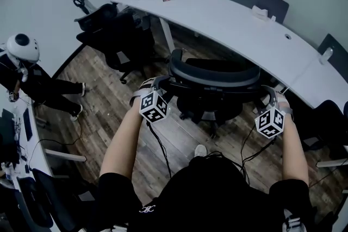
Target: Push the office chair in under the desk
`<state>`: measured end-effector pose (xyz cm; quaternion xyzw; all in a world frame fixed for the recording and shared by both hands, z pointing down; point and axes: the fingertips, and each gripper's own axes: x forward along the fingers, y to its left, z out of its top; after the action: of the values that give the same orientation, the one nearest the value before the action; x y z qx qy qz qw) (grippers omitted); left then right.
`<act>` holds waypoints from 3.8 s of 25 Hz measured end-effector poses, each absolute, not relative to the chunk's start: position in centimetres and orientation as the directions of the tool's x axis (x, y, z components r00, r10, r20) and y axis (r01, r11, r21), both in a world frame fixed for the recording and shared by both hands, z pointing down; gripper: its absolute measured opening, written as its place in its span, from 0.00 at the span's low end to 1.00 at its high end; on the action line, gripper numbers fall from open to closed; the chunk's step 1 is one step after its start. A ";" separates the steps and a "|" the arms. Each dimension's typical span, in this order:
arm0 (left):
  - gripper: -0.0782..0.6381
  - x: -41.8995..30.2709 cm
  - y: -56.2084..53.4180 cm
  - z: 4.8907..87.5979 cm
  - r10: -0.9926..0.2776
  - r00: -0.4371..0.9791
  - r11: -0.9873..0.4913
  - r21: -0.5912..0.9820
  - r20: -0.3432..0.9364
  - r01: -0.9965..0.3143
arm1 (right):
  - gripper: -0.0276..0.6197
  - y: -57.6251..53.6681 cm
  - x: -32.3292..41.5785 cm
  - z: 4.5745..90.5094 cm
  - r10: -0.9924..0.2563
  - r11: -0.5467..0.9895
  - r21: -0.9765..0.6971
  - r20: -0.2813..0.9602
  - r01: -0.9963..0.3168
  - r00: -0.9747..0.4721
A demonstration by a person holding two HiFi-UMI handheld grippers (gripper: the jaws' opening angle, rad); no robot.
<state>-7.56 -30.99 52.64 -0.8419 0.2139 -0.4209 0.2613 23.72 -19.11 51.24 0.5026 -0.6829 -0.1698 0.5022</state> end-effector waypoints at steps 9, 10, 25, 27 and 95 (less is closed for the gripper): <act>0.41 -9.1 -34.3 52.7 -0.553 0.547 -0.783 -0.616 0.629 -0.083 | 0.36 -20.1 21.3 51.3 -0.846 0.440 0.719 0.533 -0.538 0.023; 0.41 -9.2 -34.5 52.6 -0.551 0.549 -0.782 -0.618 0.628 -0.078 | 0.36 -20.3 21.1 51.2 -0.847 0.438 0.720 0.532 -0.539 0.021; 0.41 -9.4 -39.3 52.7 -0.515 0.553 -0.792 -0.610 0.655 -0.016 | 0.36 -22.8 19.8 51.3 -0.842 0.403 0.705 0.535 -0.584 0.065; 0.41 -9.4 -40.3 52.7 -0.508 0.553 -0.794 -0.608 0.660 -0.005 | 0.36 -23.5 19.6 51.4 -0.841 0.393 0.704 0.535 -0.591 0.077; 0.42 0.4 -69.7 53.4 -0.157 0.687 -0.759 -0.532 0.709 0.375 | 0.38 -45.3 22.5 51.8 -0.687 0.096 0.664 0.584 -0.742 0.433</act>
<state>0.35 -69.67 53.42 -0.8528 -0.0639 -0.3904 0.3409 22.46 -45.33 51.77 0.6717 -0.5317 0.0266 0.5152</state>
